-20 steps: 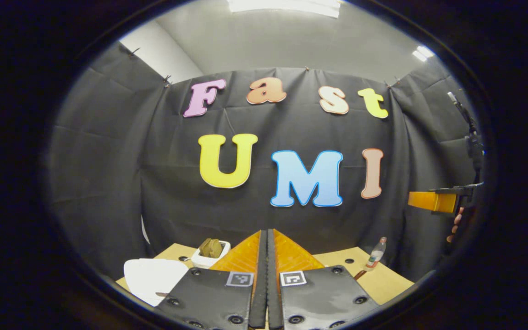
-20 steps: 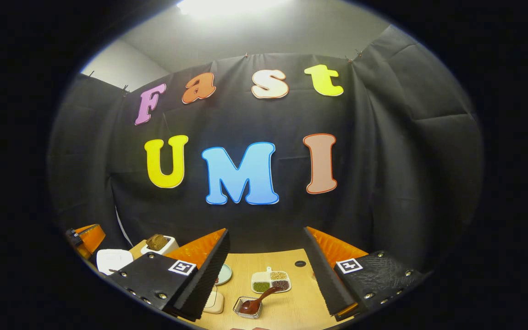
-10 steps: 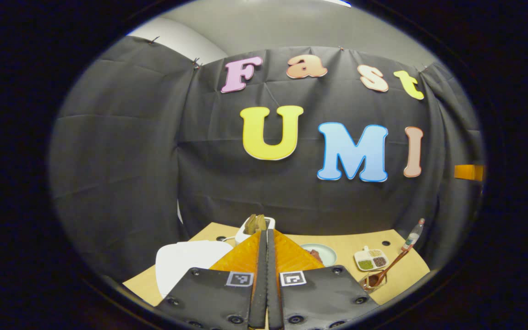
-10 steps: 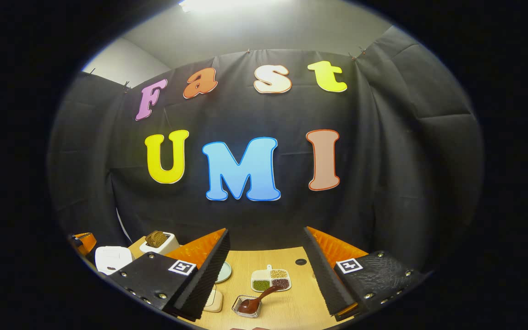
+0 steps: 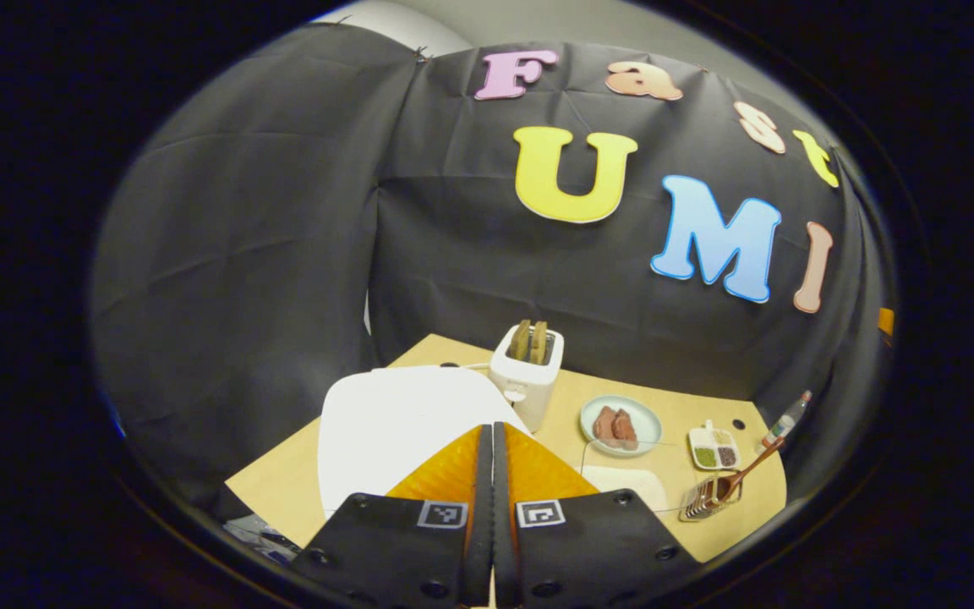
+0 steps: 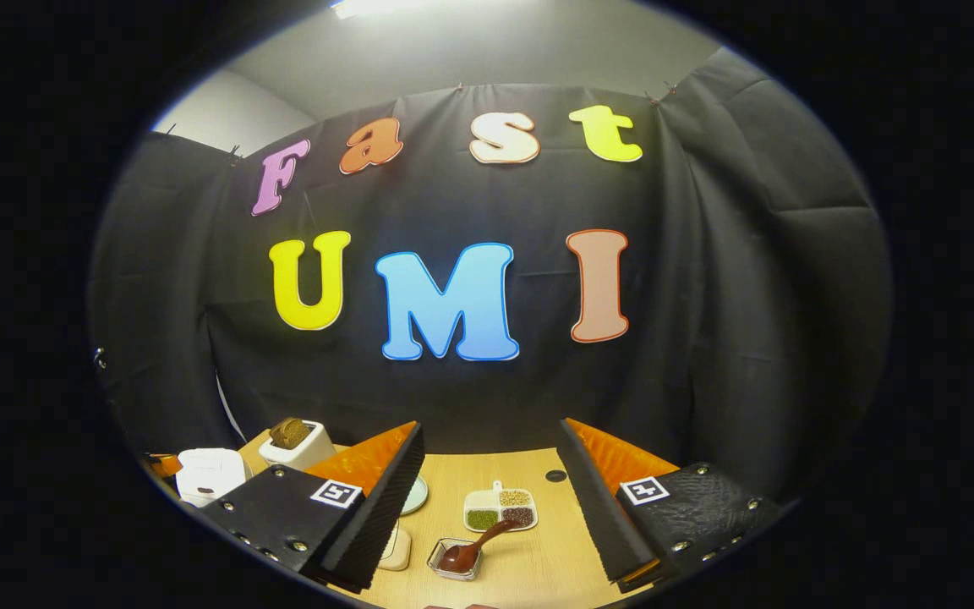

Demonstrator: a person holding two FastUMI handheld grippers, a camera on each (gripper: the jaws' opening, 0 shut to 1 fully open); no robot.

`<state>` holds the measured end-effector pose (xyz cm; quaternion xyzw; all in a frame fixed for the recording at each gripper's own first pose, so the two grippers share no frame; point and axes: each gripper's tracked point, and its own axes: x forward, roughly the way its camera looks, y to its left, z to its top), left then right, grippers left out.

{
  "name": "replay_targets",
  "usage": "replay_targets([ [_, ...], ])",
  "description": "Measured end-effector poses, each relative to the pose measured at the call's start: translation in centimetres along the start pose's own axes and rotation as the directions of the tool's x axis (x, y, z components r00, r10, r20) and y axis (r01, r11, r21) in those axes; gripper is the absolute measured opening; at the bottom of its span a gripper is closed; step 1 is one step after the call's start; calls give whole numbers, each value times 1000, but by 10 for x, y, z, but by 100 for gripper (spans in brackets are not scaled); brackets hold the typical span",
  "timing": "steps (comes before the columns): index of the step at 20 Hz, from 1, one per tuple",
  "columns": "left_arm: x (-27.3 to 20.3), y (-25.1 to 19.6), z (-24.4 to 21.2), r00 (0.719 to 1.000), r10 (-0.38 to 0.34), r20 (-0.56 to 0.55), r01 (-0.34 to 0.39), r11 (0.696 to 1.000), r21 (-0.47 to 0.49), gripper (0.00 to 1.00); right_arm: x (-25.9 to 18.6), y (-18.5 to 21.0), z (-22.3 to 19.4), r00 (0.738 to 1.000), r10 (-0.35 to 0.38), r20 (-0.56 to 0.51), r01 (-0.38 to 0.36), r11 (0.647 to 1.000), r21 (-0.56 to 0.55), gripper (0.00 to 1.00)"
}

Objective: Close the left gripper, press the button to open the rice cooker; take a wooden spoon from the chopstick holder with the right hand, scoop a spoonful of rice and pour it into the rice cooker, then put the wooden spoon back into the chopstick holder.

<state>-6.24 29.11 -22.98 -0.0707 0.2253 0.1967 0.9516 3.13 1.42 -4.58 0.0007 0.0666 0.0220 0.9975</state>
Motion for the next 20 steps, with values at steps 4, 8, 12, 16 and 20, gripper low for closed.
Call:
replay_targets([
  [4,29,17,-34,995,5,-97,-1,999,33,11,-5,-3,-2,1000,-6,-8,6,1000,2,96],
  [8,43,24,-47,990,3,-139,1,1000,31,7,-9,-11,0,1000,-28,-2,28,1000,-11,96],
  [12,50,23,-76,977,5,-211,3,999,38,11,-12,-16,-5,999,-42,-20,42,999,1,96],
  [16,54,25,-74,977,-6,-215,5,1000,-4,12,-13,-16,-4,999,-41,-19,41,999,3,96],
  [20,54,27,-57,982,5,-189,-14,999,-49,8,-13,-9,-6,1000,-20,-19,20,1000,1,95],
])
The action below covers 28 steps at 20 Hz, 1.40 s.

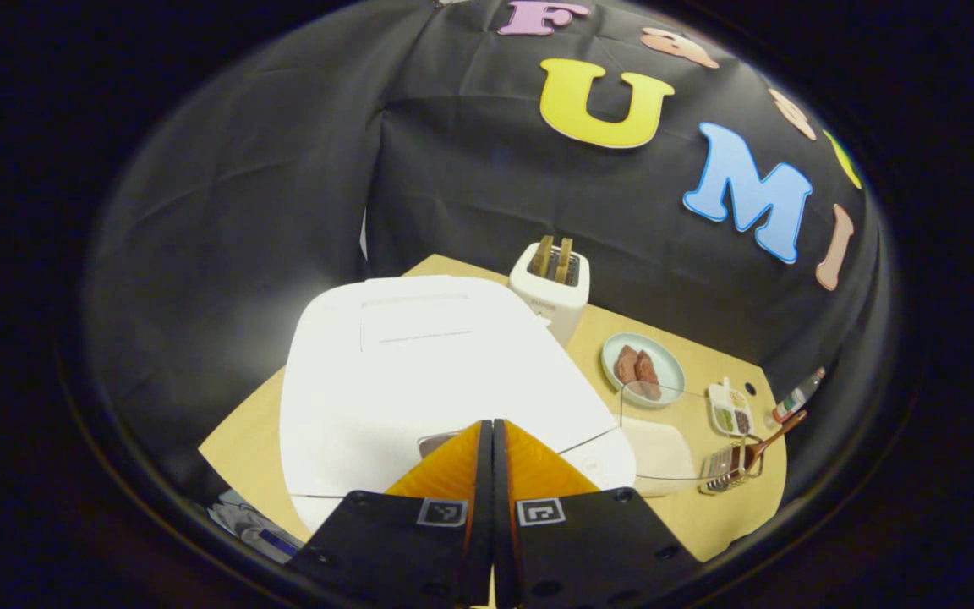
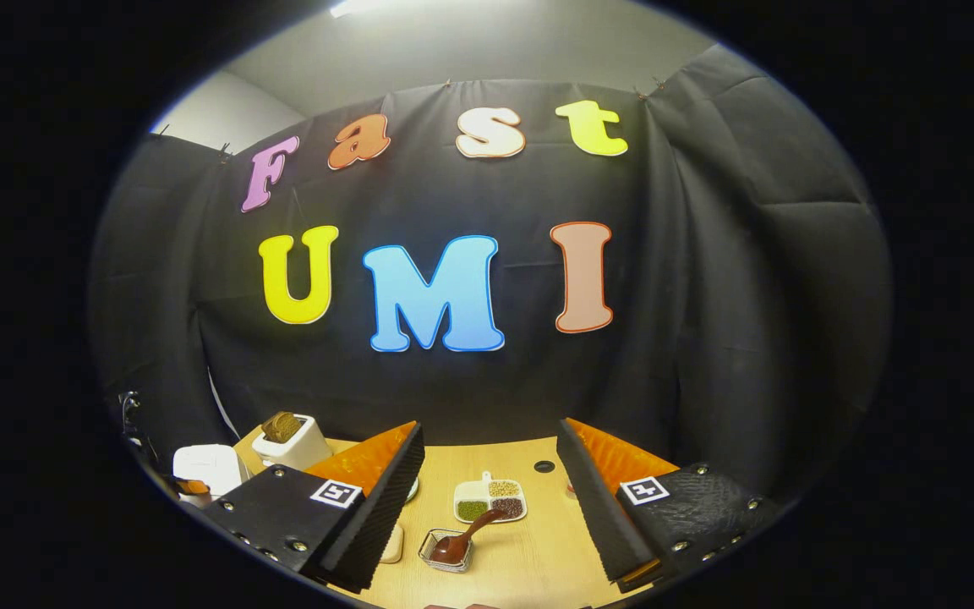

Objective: Close the left gripper, press the button to open the rice cooker; take a wooden spoon from the chopstick holder with the right hand, scoop a spoonful of rice and pour it into the rice cooker, then put the wooden spoon back into the chopstick holder.

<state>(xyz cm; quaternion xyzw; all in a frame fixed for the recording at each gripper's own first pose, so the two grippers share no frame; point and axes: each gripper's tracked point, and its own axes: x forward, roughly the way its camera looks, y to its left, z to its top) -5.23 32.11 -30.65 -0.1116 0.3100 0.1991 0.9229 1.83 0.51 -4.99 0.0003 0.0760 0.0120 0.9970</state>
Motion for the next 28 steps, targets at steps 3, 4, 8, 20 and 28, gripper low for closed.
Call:
replay_targets([
  [3,-28,-21,60,984,-39,176,44,999,-23,31,0,0,1,1000,2,2,-2,1000,-8,96],
  [4,-40,-26,82,971,-41,234,45,999,-11,53,0,1,0,1000,7,0,-7,1000,-1,96],
  [8,-70,-50,141,928,-76,365,57,996,62,96,1,2,-2,1000,21,-10,-21,1000,17,95],
  [20,-153,-121,202,808,-179,561,102,981,166,99,21,-23,-14,1000,0,-25,1,999,42,96],
  [28,-175,-164,202,766,-236,597,85,959,271,94,70,-41,-62,999,33,-40,-34,999,-6,96],
])
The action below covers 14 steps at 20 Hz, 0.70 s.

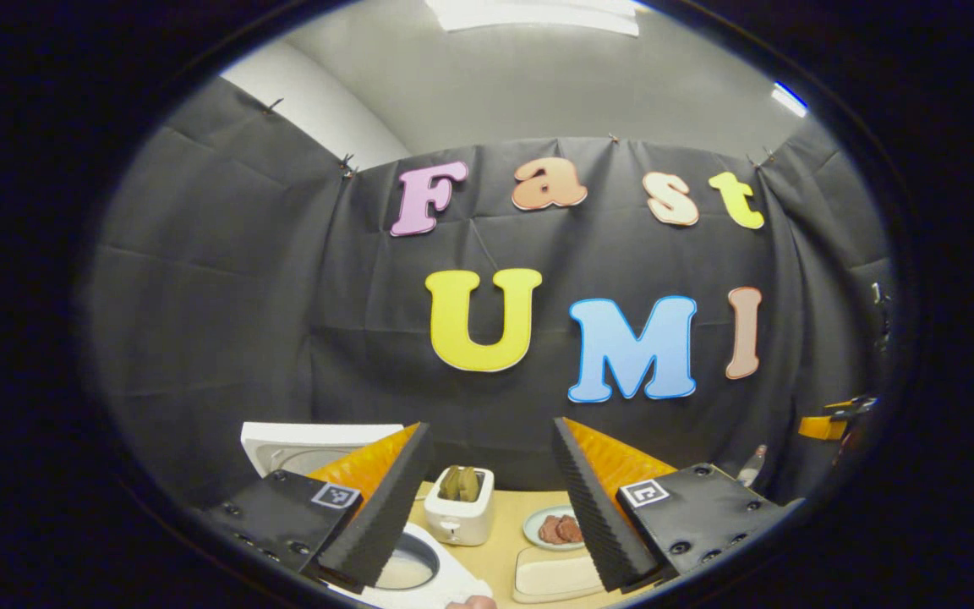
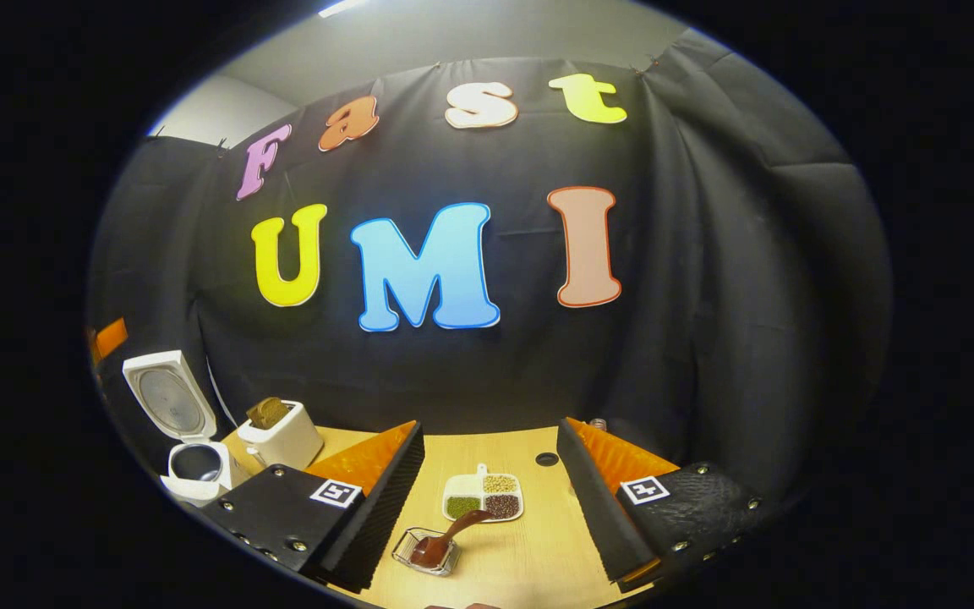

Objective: Close the left gripper, press the button to open the rice cooker; take a wooden spoon from the chopstick holder with the right hand, scoop a spoonful of rice and pour it into the rice cooker, then put the wooden spoon back into the chopstick holder.

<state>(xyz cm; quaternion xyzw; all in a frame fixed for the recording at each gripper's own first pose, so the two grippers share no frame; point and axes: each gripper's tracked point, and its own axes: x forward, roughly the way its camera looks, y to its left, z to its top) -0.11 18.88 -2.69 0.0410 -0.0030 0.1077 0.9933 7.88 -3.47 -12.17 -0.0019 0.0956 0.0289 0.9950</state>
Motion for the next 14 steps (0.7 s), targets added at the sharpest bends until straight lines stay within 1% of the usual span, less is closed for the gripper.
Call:
replay_targets([
  [1,-1,-1,-1,1000,10,-4,-10,1000,7,98,7,-2,-7,1000,3,0,-3,1000,-17,96],
  [3,-2,-4,-5,1000,26,-14,-25,1000,18,98,21,-2,-25,1000,24,-19,-25,999,-31,96],
  [6,-6,-14,-21,998,24,-55,-23,1000,15,99,40,-5,-57,997,39,-73,-39,999,2,96],
  [7,-9,-18,-25,998,26,-60,-25,999,25,94,44,-2,-63,996,50,-80,-48,999,18,96],
  [8,-9,-18,-27,998,27,-58,-25,999,41,98,49,-1,-70,994,64,-86,-61,997,38,96],
  [10,-16,-25,-30,998,29,-54,-24,996,80,97,57,3,-86,990,84,-109,-78,995,63,96],
  [13,-28,-37,-33,998,29,-60,-20,989,144,96,74,13,-107,985,113,-134,-105,992,63,96],
  [14,-30,-36,-34,997,40,-60,-30,986,164,94,79,17,-117,981,123,-148,-114,991,67,96],
])
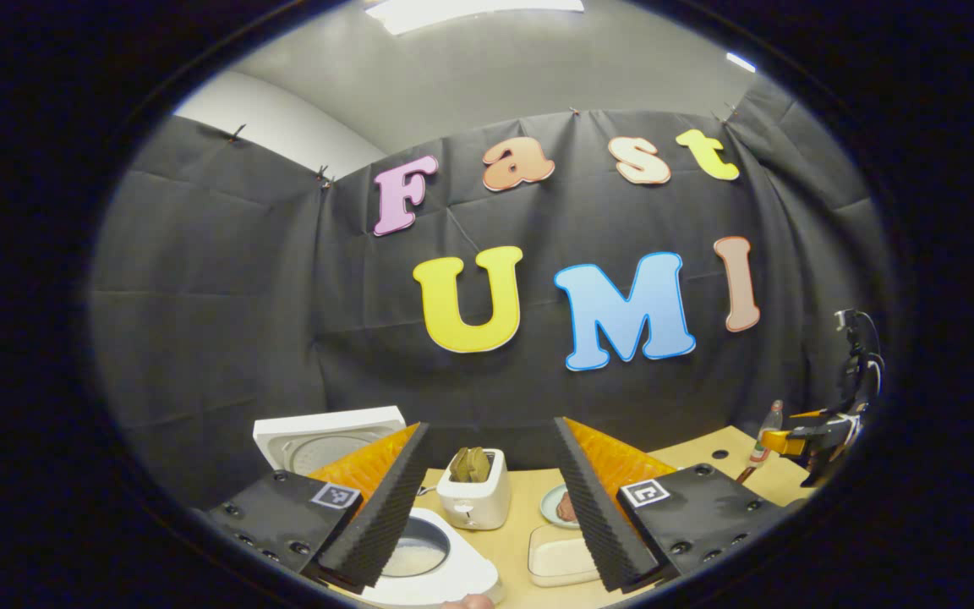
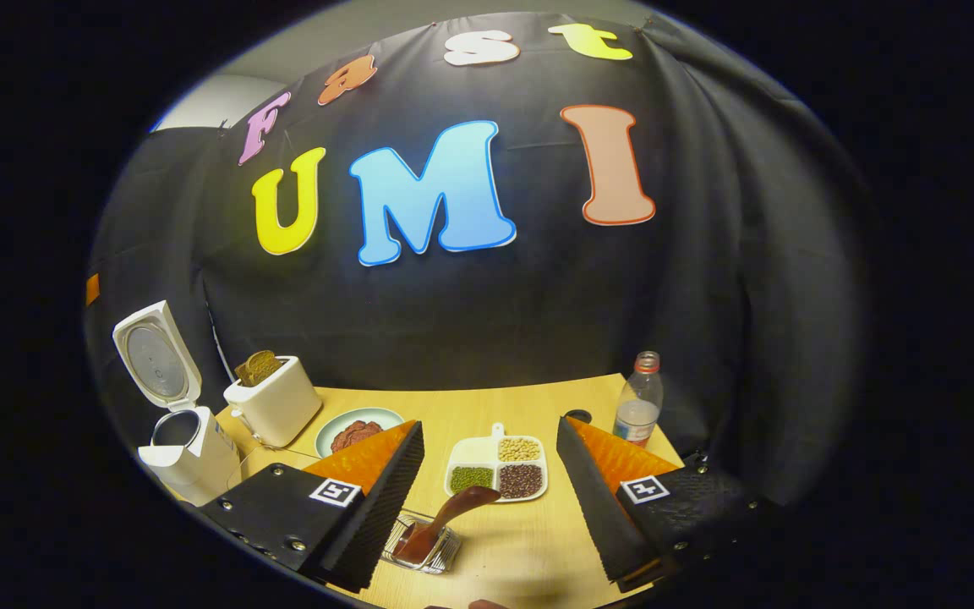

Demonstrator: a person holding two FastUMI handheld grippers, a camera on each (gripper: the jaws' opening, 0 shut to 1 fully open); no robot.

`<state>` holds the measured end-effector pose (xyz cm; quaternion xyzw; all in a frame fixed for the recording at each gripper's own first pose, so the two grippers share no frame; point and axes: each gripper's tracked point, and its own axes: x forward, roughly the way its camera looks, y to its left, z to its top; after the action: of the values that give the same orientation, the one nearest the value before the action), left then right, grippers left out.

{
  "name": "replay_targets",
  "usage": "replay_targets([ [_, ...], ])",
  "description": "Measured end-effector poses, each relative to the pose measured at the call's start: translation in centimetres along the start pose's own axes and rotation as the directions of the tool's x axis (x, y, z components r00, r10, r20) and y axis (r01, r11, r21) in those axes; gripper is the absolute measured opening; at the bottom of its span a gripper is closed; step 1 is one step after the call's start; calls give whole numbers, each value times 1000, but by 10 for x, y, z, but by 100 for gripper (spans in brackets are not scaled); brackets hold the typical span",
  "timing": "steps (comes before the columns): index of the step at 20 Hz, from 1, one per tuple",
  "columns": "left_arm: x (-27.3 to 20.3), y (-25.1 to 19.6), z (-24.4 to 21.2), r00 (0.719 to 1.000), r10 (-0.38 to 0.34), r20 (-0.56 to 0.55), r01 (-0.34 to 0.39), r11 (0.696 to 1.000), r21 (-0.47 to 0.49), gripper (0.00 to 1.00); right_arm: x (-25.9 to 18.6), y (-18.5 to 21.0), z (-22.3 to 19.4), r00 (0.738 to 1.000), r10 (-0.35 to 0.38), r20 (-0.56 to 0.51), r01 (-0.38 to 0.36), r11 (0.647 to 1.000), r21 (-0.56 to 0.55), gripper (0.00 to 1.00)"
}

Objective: Close the left gripper, press the button to open the rice cooker; take a wooden spoon from the chopstick holder with the right hand, scoop a spoonful of rice and pour it into the rice cooker, then put the wooden spoon back into the chopstick holder.

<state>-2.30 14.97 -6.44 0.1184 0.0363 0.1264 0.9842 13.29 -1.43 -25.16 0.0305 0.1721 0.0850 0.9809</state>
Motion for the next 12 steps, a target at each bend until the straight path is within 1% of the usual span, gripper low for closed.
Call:
replay_targets([
  [3,-10,-9,1,1000,0,-3,0,1000,4,100,21,4,-25,999,23,-37,-24,999,-22,96],
  [7,-21,-11,-6,1000,26,-16,-26,999,-21,100,41,2,-62,994,29,-110,-32,999,-21,96],
  [8,-24,-10,-11,999,37,-27,-37,999,-25,89,45,1,-69,992,33,-125,-36,999,-16,96],
  [10,-28,-6,-14,997,57,-43,-57,998,-13,89,51,6,-78,988,54,-142,-53,999,13,94],
  [11,-31,3,-13,996,85,-38,-85,996,3,97,54,8,-79,988,65,-139,-63,998,20,94],
  [12,-33,10,-10,994,103,-33,-102,995,11,100,55,9,-81,989,66,-134,-64,998,15,94],
])
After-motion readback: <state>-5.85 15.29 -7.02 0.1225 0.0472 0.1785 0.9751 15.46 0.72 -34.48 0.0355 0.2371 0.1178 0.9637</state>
